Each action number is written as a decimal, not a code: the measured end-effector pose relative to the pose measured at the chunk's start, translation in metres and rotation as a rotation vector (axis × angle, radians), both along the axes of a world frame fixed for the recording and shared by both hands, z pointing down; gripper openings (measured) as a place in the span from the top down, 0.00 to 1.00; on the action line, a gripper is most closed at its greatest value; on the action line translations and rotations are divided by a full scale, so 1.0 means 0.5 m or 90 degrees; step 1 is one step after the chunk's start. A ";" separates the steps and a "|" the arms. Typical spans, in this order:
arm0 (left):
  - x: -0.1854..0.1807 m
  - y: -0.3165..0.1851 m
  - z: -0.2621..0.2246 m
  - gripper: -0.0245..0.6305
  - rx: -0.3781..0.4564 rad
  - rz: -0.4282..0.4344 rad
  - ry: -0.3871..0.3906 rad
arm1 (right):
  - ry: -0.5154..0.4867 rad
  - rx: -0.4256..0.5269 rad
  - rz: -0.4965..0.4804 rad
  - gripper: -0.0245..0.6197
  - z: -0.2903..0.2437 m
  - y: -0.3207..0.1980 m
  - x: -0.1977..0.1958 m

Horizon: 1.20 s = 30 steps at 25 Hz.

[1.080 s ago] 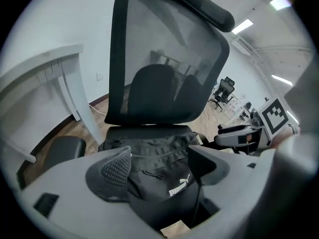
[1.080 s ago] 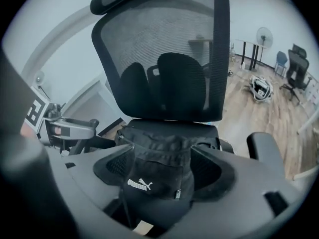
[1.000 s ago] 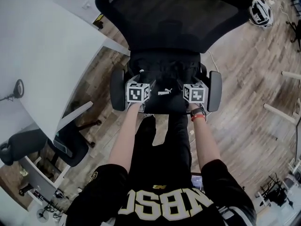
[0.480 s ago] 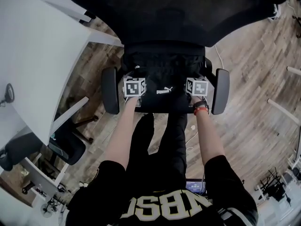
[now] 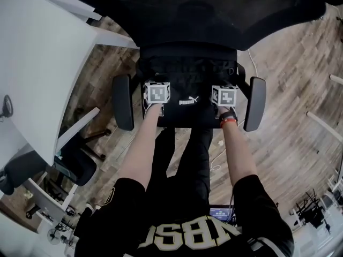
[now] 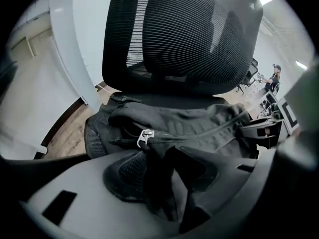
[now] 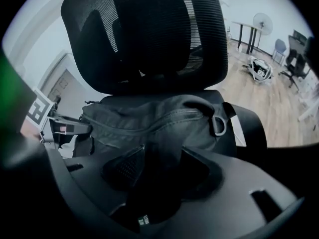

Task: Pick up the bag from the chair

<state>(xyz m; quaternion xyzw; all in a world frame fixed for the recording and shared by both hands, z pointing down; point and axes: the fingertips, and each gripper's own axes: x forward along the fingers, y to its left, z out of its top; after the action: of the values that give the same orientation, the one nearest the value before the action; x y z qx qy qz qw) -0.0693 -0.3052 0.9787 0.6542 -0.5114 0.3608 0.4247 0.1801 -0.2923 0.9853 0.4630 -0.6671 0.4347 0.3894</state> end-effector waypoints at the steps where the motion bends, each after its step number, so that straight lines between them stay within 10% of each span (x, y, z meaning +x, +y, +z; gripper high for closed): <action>1: 0.000 0.000 -0.001 0.69 -0.003 0.000 -0.002 | 0.002 -0.002 0.001 0.66 -0.006 -0.006 0.001; 9: 0.022 -0.016 -0.053 0.86 0.017 -0.001 0.023 | 0.007 0.012 -0.009 0.88 -0.058 -0.028 -0.011; 30: 0.049 -0.032 -0.334 0.90 0.115 -0.003 0.051 | -0.026 0.095 0.076 0.90 -0.345 -0.044 0.001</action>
<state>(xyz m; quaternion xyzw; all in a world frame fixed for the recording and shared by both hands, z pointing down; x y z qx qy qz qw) -0.0448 -0.3212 0.8120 0.7025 -0.5259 0.2860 0.3848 0.1805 -0.3142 0.8126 0.5205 -0.6767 0.4155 0.3137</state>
